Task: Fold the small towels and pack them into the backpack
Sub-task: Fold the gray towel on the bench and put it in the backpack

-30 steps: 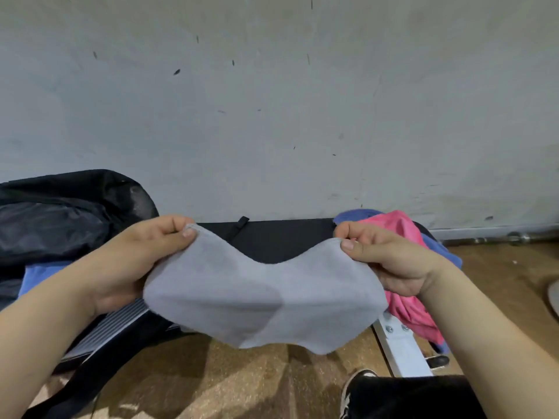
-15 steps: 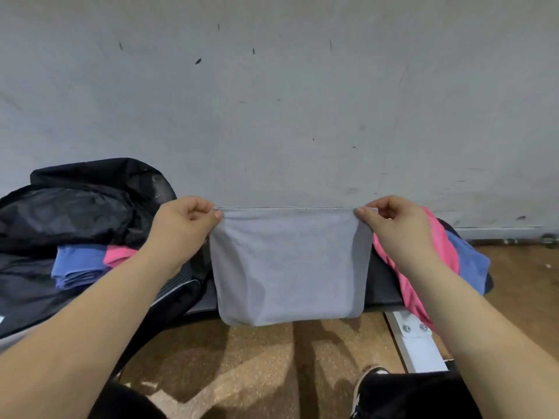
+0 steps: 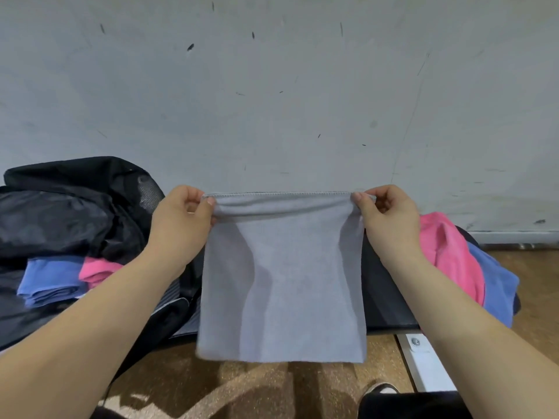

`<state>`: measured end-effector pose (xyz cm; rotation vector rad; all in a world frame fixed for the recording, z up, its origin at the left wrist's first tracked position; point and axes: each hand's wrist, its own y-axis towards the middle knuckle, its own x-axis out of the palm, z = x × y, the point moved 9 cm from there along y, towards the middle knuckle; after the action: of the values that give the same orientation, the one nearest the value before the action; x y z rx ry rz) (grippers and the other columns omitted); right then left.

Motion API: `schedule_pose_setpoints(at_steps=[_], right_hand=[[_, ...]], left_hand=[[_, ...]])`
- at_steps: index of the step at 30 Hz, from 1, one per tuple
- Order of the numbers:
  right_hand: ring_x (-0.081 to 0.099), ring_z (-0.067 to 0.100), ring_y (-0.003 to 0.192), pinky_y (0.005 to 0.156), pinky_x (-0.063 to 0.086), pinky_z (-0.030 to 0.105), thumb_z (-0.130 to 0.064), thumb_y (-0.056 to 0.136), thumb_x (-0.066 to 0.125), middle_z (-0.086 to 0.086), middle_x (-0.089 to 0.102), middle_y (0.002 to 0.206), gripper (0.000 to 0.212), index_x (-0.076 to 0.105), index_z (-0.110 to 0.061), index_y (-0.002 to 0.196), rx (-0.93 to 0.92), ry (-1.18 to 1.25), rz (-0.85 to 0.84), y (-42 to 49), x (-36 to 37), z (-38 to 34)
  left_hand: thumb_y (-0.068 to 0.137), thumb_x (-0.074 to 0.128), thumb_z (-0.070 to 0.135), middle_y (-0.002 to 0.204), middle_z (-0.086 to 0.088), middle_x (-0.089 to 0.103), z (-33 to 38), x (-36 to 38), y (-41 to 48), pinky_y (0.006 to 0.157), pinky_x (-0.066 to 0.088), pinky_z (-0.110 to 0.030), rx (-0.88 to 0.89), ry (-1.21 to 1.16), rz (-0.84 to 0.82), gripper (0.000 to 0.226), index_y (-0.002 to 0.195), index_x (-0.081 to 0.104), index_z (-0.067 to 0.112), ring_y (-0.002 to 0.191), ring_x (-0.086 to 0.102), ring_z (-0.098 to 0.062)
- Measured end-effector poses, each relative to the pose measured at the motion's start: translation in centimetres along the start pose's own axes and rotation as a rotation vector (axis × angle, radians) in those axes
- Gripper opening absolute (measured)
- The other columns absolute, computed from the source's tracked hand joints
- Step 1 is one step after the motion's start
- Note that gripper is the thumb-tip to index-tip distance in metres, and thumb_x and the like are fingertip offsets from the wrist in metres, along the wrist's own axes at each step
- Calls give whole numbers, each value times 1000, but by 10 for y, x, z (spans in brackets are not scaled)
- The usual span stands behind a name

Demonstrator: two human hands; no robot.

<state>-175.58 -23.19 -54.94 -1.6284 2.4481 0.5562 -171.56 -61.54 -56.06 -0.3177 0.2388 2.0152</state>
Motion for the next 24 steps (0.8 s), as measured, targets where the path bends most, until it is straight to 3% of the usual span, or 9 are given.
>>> schedule_pose_setpoints(at_steps=[4, 7, 10, 14, 17, 19, 24], right_hand=[[61, 21, 68, 65, 53, 39, -27, 89, 79, 8, 70, 78, 15, 68, -17, 86, 63, 27, -69, 4, 5, 13], [61, 24, 62, 51, 53, 31, -22, 90, 80, 17, 70, 82, 16, 70, -10, 90, 103, 60, -102, -1, 0, 17], [67, 23, 65, 58, 59, 32, -20, 90, 80, 25, 74, 89, 19, 71, -4, 95, 110, 97, -115, -10, -5, 17], [71, 21, 77, 73, 59, 41, -30, 89, 81, 16, 77, 88, 20, 73, -11, 89, 76, 28, -107, -19, -12, 10], [60, 17, 72, 69, 49, 38, -31, 91, 78, 12, 71, 78, 23, 68, -10, 88, 96, 99, -122, -28, -12, 4], [56, 16, 71, 67, 45, 36, -27, 93, 76, 8, 66, 76, 23, 64, -8, 89, 97, 168, -129, -33, -10, 0], [49, 8, 65, 68, 46, 28, -27, 88, 81, -4, 68, 78, 16, 70, -15, 86, -3, 34, -69, -28, -14, -9]], left_hand=[[103, 64, 21, 89, -8, 76, -17, 9, 7, 94, 62, -51, -75, -30, -69, 9, 98, 66, 14, 91, 79, -30], [102, 66, 21, 100, -16, 77, -22, 10, 5, 97, 61, -48, -110, -60, -106, 11, 101, 66, 10, 98, 78, -29], [103, 65, 19, 105, -20, 75, -19, 9, 0, 90, 63, -43, -112, -58, -132, 12, 103, 65, 7, 99, 78, -29], [100, 68, 29, 83, -5, 72, -4, -7, -7, 71, 55, -29, -7, 101, -34, 16, 102, 69, 13, 80, 70, -19], [99, 69, 32, 72, 3, 63, 5, -16, -11, 65, 44, -25, 45, 131, 25, 17, 99, 70, 15, 68, 57, -11], [98, 70, 31, 71, 4, 62, 7, -16, -13, 64, 42, -26, 56, 120, 37, 15, 96, 69, 17, 65, 55, -10], [95, 74, 27, 81, 0, 71, 2, -12, -10, 70, 51, -27, 46, 86, 23, 8, 92, 74, 20, 71, 63, -14]])
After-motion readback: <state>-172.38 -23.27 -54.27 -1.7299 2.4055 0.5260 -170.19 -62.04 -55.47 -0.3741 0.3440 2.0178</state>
